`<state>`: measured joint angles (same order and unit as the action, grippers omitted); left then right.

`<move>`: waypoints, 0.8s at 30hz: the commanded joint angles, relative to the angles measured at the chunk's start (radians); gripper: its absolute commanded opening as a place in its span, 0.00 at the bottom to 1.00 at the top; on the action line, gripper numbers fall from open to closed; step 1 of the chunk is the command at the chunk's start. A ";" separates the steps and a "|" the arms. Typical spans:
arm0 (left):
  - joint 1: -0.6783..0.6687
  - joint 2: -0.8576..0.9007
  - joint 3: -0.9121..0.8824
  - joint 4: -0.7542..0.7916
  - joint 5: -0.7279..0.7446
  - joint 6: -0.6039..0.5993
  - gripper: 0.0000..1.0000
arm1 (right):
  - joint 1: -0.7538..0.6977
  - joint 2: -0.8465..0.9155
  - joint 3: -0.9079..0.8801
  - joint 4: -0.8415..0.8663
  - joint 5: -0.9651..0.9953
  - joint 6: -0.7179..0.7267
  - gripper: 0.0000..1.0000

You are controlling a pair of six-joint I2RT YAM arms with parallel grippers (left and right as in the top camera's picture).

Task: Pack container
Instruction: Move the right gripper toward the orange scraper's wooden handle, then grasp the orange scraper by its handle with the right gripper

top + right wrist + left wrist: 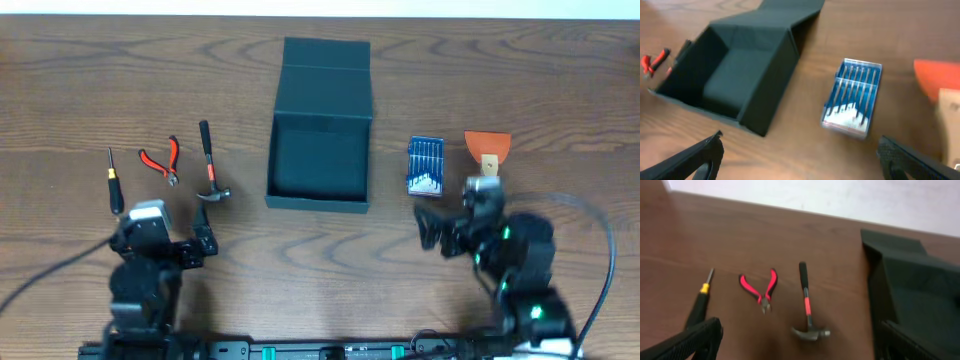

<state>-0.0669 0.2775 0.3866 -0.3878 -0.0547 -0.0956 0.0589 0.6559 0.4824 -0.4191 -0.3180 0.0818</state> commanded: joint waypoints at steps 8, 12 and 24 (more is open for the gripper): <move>0.005 0.490 0.600 -0.270 0.014 0.018 0.98 | -0.006 0.529 0.814 -0.424 0.063 -0.171 0.99; 0.005 0.649 0.734 -0.379 0.014 0.021 0.98 | -0.006 0.588 0.936 -0.468 -0.013 -0.069 0.99; 0.005 0.845 0.791 -0.436 0.021 0.021 0.98 | -0.104 0.737 0.942 -0.566 0.244 0.165 0.99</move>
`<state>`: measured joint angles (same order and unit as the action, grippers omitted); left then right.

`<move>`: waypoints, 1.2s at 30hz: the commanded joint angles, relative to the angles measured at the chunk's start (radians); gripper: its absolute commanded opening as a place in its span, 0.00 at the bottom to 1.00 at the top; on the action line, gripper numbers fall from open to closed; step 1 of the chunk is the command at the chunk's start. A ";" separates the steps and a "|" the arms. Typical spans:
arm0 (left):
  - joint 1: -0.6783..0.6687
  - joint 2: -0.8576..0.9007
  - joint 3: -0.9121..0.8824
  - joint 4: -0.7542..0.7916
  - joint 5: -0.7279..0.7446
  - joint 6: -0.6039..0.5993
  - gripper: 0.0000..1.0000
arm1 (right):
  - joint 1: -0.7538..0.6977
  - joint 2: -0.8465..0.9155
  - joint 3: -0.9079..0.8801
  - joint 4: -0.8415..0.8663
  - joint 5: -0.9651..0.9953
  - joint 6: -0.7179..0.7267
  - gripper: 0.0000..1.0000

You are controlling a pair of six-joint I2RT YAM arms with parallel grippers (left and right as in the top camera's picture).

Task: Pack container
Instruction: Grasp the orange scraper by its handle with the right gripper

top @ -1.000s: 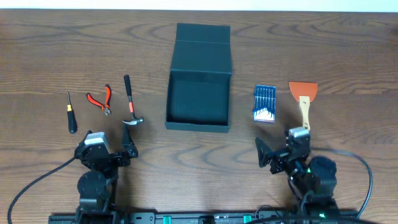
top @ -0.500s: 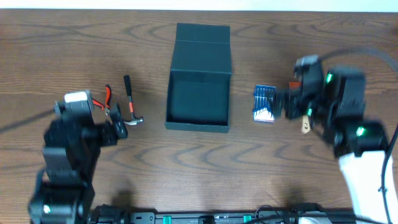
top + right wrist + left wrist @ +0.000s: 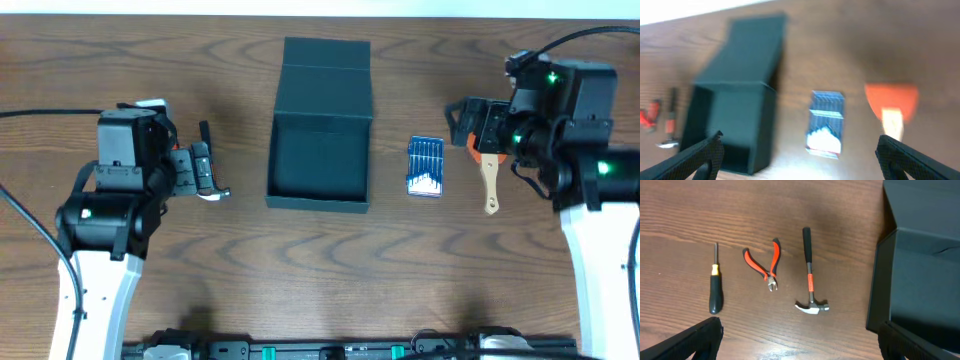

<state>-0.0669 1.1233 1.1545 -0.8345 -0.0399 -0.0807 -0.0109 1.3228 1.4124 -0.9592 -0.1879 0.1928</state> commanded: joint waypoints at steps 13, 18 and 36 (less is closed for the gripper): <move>0.005 0.000 0.023 0.092 -0.085 0.182 0.98 | -0.116 0.426 0.011 -0.036 0.322 -0.153 0.93; 0.005 0.000 0.023 0.092 -0.084 0.181 0.98 | -0.128 0.552 0.011 -0.012 0.335 -0.202 0.91; 0.005 0.000 0.023 0.088 -0.084 0.181 0.98 | -0.139 0.725 0.011 0.079 0.327 -0.155 0.96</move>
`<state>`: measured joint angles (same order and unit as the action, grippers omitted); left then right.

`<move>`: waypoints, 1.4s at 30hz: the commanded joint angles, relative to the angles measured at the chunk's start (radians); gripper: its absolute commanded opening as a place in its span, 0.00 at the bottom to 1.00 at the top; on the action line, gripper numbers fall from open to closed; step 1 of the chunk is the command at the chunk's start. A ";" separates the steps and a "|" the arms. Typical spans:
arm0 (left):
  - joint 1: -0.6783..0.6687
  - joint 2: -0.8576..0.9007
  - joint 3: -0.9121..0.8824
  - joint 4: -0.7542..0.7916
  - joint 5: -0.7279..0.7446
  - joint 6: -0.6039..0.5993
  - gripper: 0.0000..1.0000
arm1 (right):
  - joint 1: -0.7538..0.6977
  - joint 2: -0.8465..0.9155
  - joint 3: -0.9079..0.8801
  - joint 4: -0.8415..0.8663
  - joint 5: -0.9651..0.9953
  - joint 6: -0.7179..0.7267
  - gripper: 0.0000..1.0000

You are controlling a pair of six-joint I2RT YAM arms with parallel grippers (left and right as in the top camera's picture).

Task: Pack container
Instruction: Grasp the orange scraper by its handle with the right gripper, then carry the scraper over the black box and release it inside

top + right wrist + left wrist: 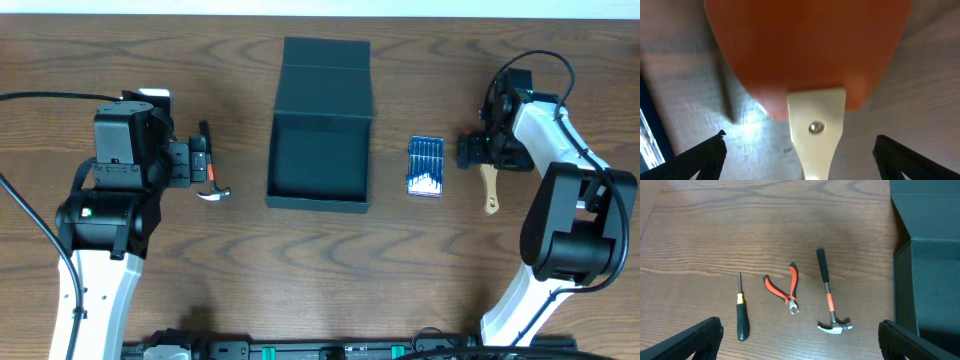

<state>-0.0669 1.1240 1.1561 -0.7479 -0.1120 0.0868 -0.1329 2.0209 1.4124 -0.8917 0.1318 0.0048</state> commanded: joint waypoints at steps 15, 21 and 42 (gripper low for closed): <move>0.005 -0.001 0.021 0.001 -0.012 0.014 0.98 | -0.037 0.088 0.011 0.047 -0.079 0.059 0.73; 0.005 -0.001 0.021 0.001 -0.012 0.014 0.98 | -0.038 0.097 0.005 0.027 -0.084 0.058 0.61; 0.005 -0.001 0.021 0.001 -0.012 0.014 0.99 | -0.038 0.097 0.005 0.031 -0.031 -0.003 0.24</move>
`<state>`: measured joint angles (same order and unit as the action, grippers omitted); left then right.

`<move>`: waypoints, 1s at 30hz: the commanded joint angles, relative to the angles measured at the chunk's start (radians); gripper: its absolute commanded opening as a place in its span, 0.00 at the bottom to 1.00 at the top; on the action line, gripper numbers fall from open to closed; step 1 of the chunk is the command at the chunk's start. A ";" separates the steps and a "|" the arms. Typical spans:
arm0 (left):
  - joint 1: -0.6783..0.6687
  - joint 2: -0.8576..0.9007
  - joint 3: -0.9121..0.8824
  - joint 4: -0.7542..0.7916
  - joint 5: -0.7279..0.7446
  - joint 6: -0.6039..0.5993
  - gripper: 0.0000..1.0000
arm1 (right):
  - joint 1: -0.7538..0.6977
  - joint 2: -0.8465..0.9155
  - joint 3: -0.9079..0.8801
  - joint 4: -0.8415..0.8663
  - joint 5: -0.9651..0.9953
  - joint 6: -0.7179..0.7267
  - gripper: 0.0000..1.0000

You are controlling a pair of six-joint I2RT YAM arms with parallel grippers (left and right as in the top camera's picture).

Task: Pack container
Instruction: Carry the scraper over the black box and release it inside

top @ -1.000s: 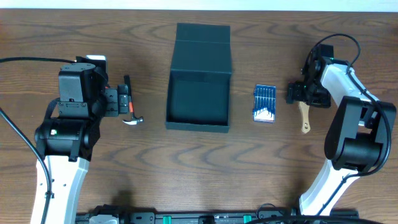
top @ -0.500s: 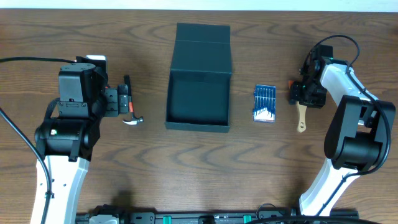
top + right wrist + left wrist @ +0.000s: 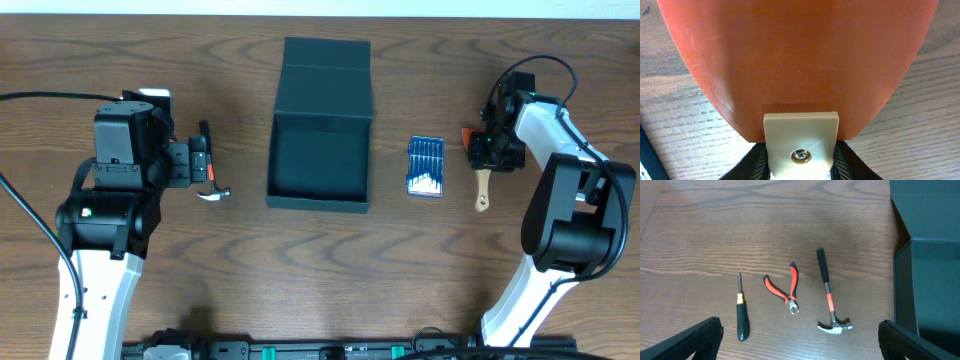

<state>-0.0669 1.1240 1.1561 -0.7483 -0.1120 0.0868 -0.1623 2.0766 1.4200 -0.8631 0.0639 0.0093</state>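
The open dark box (image 3: 320, 158) stands mid-table with its lid folded back. My right gripper (image 3: 492, 150) is shut on the orange spatula (image 3: 797, 60) at its cream wooden handle (image 3: 801, 145); the handle's end (image 3: 483, 195) sticks out toward the front. A blue case of drill bits (image 3: 426, 166) lies between box and spatula. My left gripper (image 3: 190, 165) hangs open over the hammer (image 3: 827, 297), red pliers (image 3: 782, 287) and black screwdriver (image 3: 741, 315), well above them.
The box's left wall (image 3: 927, 295) fills the right side of the left wrist view. Bare wooden table (image 3: 320, 280) lies in front of the box. The tools lie in a row left of the box.
My right gripper has shut on the spatula's handle, and the spatula's handle now points slightly more toward the left. The left arm and the tools have not moved.
Both arms were low at the front edge, grippers open. Then they were raised, the left over the tools, the right near the spatula. The right gripper then stood open around the spatula's handle, and now it is shut on it.
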 commanded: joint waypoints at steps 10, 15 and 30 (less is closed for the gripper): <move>0.005 -0.001 0.021 0.002 -0.012 0.014 0.98 | 0.000 -0.011 0.110 -0.109 0.009 -0.010 0.08; 0.005 -0.001 0.021 0.002 -0.012 0.014 0.98 | 0.055 -0.098 0.312 -0.205 -0.111 -0.100 0.01; 0.005 -0.001 0.021 0.002 -0.012 0.014 0.98 | 0.533 -0.172 0.541 -0.181 -0.367 -0.681 0.01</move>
<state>-0.0669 1.1240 1.1561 -0.7483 -0.1120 0.0868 0.2962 1.8774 1.9678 -1.0374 -0.2611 -0.4240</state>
